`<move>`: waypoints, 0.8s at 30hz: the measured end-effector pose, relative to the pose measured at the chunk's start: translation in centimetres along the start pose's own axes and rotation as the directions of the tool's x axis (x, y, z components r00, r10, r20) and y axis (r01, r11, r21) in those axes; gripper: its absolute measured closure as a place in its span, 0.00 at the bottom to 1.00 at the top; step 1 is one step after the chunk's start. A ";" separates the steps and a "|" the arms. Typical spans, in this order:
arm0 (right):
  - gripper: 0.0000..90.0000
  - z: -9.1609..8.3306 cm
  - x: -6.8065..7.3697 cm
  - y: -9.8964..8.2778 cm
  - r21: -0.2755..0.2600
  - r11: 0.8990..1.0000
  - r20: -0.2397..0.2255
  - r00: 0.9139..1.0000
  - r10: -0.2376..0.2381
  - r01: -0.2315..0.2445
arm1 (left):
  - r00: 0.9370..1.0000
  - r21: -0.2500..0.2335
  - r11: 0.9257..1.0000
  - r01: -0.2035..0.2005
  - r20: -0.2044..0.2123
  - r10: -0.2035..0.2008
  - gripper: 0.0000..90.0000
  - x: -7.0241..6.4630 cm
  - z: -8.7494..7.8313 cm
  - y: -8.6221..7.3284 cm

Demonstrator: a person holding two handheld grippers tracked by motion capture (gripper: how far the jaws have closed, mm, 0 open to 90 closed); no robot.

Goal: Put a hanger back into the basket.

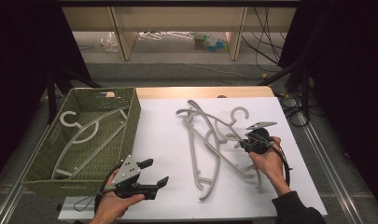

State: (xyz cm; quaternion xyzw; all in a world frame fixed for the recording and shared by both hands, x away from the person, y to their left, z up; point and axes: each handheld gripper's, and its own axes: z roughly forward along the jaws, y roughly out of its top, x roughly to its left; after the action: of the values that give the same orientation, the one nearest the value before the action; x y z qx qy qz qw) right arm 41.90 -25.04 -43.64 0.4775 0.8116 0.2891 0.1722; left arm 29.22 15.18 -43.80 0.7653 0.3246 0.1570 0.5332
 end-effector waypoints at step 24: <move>0.91 -2.7 4.0 -0.1 -0.026 0.954 -0.162 0.941 -0.299 0.299 | 1.000 0.009 1.000 -0.007 -0.008 0.007 0.22 0.2 -0.1 -0.1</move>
State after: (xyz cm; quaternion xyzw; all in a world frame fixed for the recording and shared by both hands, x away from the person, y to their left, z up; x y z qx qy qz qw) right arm 38.33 -22.40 -41.64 0.3235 0.8858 0.2984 0.1471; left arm 29.31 15.40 -43.87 0.7683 0.3247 0.1603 0.5278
